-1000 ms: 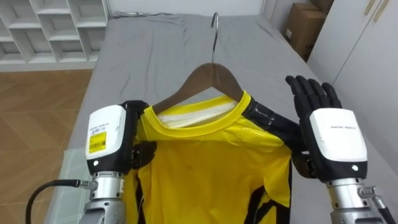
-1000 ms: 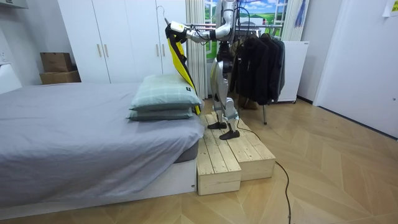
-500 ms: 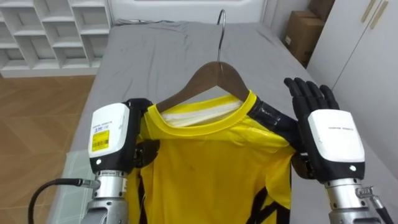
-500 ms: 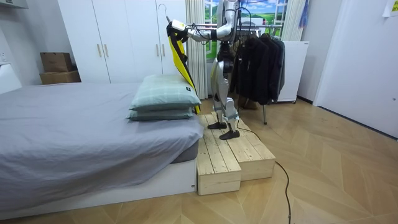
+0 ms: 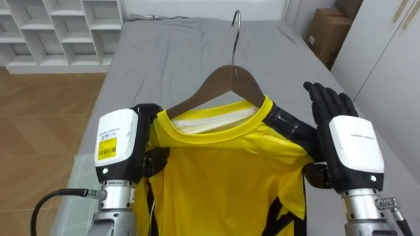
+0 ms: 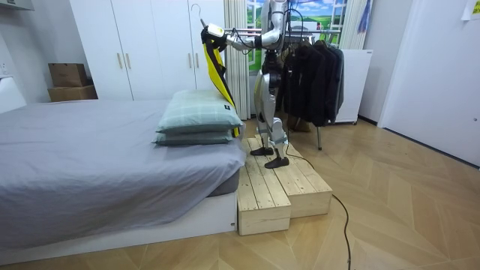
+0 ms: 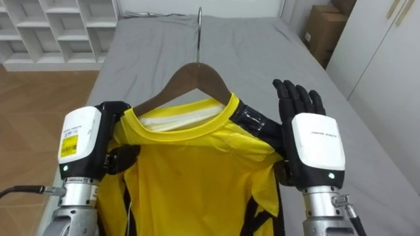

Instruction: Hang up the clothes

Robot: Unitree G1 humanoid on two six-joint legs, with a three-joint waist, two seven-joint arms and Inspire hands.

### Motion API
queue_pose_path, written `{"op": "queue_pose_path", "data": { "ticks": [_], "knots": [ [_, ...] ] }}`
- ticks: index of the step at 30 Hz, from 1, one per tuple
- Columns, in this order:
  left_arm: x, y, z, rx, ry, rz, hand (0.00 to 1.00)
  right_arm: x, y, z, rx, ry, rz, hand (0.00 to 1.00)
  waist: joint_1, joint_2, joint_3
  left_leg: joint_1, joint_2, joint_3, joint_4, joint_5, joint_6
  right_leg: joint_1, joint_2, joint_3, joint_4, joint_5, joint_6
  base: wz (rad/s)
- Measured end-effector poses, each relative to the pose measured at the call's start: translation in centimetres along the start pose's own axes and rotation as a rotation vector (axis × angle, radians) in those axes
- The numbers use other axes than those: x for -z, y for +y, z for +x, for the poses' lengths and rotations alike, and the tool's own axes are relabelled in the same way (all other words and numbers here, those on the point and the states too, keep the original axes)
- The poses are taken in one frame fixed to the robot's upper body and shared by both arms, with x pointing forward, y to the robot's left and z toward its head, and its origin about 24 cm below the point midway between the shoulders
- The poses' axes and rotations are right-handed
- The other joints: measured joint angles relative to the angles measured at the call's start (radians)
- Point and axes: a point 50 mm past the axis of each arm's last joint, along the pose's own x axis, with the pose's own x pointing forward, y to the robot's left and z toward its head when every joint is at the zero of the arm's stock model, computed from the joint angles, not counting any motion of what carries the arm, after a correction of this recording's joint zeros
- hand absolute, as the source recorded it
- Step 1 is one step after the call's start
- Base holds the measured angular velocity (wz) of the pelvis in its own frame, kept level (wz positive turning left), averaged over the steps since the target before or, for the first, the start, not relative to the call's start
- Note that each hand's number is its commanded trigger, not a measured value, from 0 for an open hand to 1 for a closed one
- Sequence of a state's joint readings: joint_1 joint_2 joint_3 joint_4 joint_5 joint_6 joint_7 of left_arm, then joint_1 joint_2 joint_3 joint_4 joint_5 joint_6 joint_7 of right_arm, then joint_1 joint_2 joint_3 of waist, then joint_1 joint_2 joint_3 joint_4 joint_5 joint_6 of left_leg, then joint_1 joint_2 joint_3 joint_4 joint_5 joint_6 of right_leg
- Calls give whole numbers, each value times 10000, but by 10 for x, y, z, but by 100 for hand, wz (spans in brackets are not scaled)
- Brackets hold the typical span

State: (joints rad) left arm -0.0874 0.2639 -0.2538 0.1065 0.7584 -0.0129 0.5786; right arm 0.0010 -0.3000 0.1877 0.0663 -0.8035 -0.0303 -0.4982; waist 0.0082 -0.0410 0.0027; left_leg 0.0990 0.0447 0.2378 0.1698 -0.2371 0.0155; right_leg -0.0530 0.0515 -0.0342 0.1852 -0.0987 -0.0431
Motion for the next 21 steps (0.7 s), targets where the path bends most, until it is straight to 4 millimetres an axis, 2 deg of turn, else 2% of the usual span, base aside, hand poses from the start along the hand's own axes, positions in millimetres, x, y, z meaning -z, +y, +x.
{"op": "queue_pose_path", "data": {
  "ticks": [4, 9, 21],
  "knots": [
    [0, 1, 0, -22, -25, -7, 100, -2, 3, -1, -160, 225, 706, 0, 30, 19, 9, 3, 10, -7, -1, 0, 0, -1, -4, 1, 1, 0, -1, 0],
    [-2, 2, 1, -91, -163, 152, 100, -6, 5, 9, -682, 117, 975, 0, 35, 131, 80, -1, -3, -5, -7, 0, 0, -11, 3, -1, 8, 1, -1, 0],
    [-5, 0, 1, 35, -586, 825, 100, -7, 13, 12, -2177, -15, 874, 0, 273, 96, 80, -1, 0, -57, -3, 0, 0, 6, -6, -64, 13, 0, -1, 1]
  ]
}}
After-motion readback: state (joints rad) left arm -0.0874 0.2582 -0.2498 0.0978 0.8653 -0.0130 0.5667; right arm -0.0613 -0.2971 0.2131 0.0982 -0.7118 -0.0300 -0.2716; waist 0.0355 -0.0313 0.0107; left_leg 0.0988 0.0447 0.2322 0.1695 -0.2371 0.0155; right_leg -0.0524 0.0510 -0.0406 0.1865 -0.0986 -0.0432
